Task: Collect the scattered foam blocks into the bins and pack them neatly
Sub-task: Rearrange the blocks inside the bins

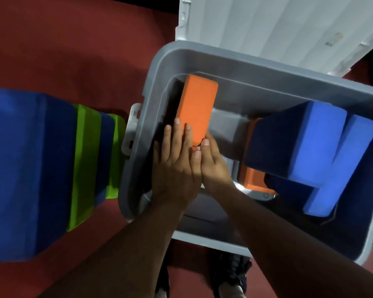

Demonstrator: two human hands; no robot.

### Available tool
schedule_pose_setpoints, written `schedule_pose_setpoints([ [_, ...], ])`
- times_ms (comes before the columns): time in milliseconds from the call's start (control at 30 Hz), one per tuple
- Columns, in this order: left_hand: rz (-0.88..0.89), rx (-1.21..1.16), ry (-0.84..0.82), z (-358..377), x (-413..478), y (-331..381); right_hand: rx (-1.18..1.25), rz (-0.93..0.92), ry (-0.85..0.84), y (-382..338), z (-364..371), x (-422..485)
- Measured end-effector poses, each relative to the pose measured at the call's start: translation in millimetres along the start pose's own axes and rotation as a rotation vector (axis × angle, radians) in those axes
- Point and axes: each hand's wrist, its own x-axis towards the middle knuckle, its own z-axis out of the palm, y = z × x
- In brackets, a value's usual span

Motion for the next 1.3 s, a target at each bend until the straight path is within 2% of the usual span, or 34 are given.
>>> schedule_pose_setpoints([
  [133, -0.016, -0.069, -0.032, 2, -8, 27, 0.074, 0.069, 0.056, -11, -25, 14],
  [233, -0.029, -0.238, 0.028, 1, -12, 28, 0.114, 0.145, -0.013, -30, -30, 26],
  [300, -0.119, -0.406, 0.082, -2, -11, 24, 0.126, 0.213, -0.082, -43, -30, 28],
  [400, -0.296, -0.606, 0.033, -18, 4, 17, 0.16, 0.357, -0.159, -47, -23, 24],
  [500, -0.322, -0.712, 0.011, -21, 16, 8, 0.422, 0.478, -0.196, -46, -11, 15],
  [600, -0.353, -0.782, -0.103, -17, 18, -1, 0.663, 0.46, -0.22, -45, -2, 10],
  [733, -0.275, -0.797, -0.095, -21, 12, -6, 0.683, 0.407, -0.228, -38, 0, 5],
  [867, -0.26, -0.77, -0.021, -22, 7, -7, 0.608, 0.328, -0.274, -37, 0, 0],
  [1000, -0.39, -0.78, 0.027, -18, 10, -18, 0.409, 0.282, -0.291, -41, 11, 6],
  [1067, -0.43, -0.774, 0.029, -19, 12, -21, 0.303, 0.263, -0.245, -43, 13, 11],
  [1133, -0.344, -0.695, 0.041, -25, 10, -22, 0.178, 0.19, -0.178, -44, 11, 14],
  [1200, -0.196, -0.626, 0.077, -28, 9, -23, 0.08, 0.048, -0.115, -45, 8, 13],
  [1300, -0.075, -0.555, 0.055, -21, 12, -24, -0.107, -0.181, -0.094, -46, 4, 14],
])
